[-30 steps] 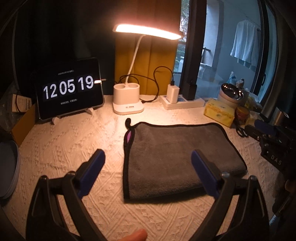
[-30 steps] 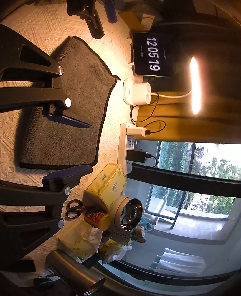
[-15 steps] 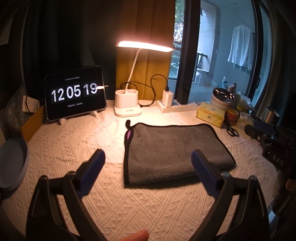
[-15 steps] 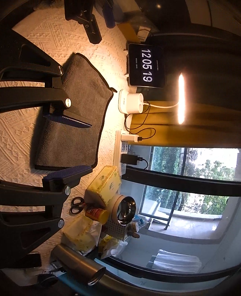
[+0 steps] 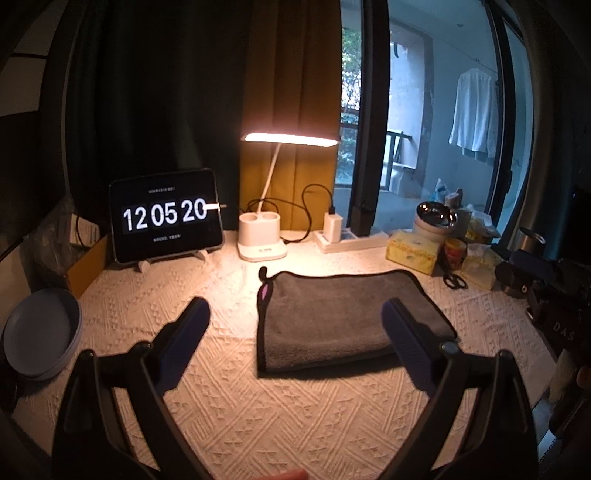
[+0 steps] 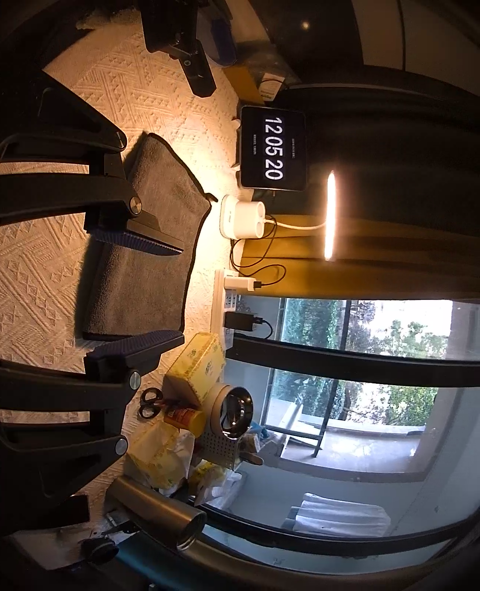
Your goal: Fold towel
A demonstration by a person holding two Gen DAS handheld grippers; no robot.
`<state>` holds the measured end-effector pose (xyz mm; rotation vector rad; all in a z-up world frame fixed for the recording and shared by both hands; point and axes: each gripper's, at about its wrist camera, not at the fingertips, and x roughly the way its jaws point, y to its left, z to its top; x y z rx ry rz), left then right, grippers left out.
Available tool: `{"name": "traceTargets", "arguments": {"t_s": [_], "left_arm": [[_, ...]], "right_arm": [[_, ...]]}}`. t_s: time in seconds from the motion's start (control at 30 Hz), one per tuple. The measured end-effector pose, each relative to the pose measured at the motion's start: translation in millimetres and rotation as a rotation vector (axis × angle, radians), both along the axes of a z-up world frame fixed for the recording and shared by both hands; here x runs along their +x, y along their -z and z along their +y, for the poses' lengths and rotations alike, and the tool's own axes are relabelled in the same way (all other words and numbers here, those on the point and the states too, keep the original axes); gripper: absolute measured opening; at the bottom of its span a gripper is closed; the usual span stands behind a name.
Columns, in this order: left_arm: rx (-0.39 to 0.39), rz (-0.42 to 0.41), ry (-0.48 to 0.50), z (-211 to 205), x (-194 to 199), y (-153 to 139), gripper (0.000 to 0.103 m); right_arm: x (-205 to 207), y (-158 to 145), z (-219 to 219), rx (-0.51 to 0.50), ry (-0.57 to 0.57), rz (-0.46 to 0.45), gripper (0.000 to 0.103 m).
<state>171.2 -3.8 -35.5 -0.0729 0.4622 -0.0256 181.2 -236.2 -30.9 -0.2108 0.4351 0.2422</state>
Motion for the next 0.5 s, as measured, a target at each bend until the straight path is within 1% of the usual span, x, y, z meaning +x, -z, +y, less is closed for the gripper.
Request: {"name": "traceTargets", "arguments": {"t_s": [0.37,0.5], "left_arm": [[0.004,-0.118,0.012,-5,-37,-23,0.095],[0.014,-0.143,0.004,-7,-46,-32,0.095]], "right_arm": [[-31,-26,-1,0.025,-0.014,-0.071,0.044],[-40,-32,-2,0.03,-0.015,-0.093,0.044]]}}
